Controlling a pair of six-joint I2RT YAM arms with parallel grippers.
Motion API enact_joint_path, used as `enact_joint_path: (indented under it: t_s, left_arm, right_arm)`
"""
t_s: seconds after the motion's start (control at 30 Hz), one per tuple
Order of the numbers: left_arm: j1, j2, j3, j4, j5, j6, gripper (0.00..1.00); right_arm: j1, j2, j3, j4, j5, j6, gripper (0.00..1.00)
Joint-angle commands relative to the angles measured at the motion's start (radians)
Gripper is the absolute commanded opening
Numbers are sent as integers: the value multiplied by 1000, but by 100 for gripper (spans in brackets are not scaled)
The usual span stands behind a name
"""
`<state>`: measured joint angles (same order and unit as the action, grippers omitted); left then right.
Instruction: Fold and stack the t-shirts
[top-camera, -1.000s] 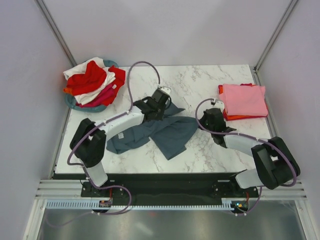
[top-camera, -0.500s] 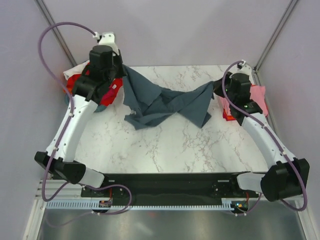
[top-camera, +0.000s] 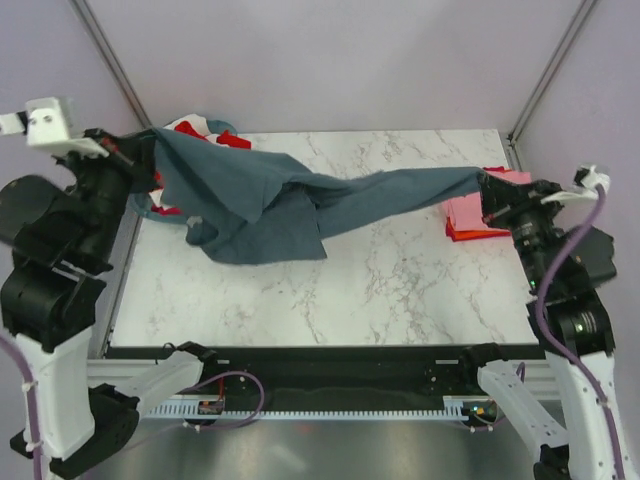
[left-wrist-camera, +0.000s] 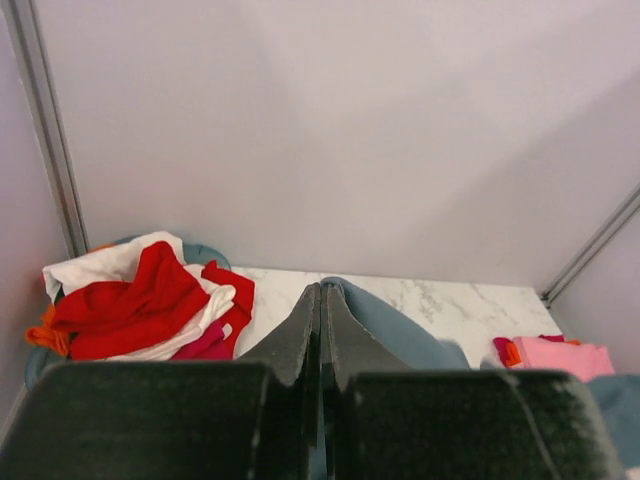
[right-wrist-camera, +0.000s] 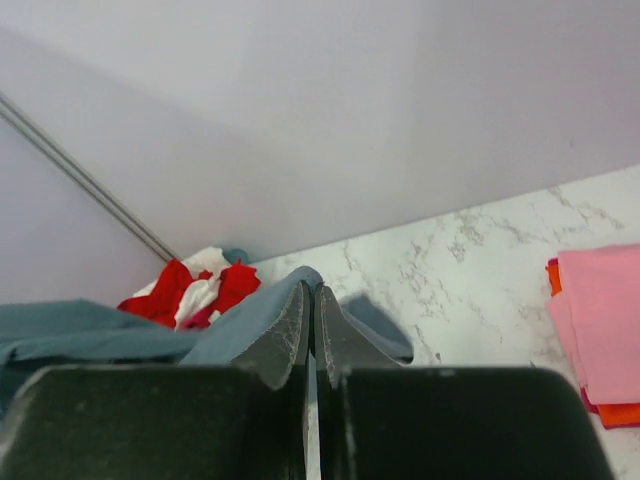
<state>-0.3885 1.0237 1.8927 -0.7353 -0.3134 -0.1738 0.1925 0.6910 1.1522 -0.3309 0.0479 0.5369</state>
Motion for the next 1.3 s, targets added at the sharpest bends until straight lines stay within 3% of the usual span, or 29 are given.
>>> enact_joint_path:
  t_s: [0.0,0.27,0.47,0.73,0.93,1.07,1.17,1.2,1.27]
  left_arm:
    - [0,-50,23,-27,-16,-4,2]
    - [2,-34,-147,-38,4,-87,2]
    - [2,168,-190,19,-1,-124,2]
    - [79,531,54,85,39,-208,2]
    - [146,856,304,105,105,-263,2]
    - [149,1048,411,151,174,-271,2]
    - [155,1157,482,168,258,-280,2]
    - [157,1171,500,171,285,-279,9]
    - [157,1176,496,172,330,-279,28]
  right_arm:
    - [-4,-120,-28,-62,-17,-28,0]
    - [-4,-277,-190,-163,-43,0,0]
    - [-4,-262,-264,-160,-39,9,0]
    - [-2,-217,-305,-145,-45,-2,0]
    - [-2,-291,-457,-193,-91,93,1]
    - [-2,-358,-567,-232,-75,176,12]
    - [-2,-404,-623,-237,-74,201,66]
    - [-2,-410,-631,-238,-66,205,82]
    - [-4,-398,-641,-237,-54,201,88]
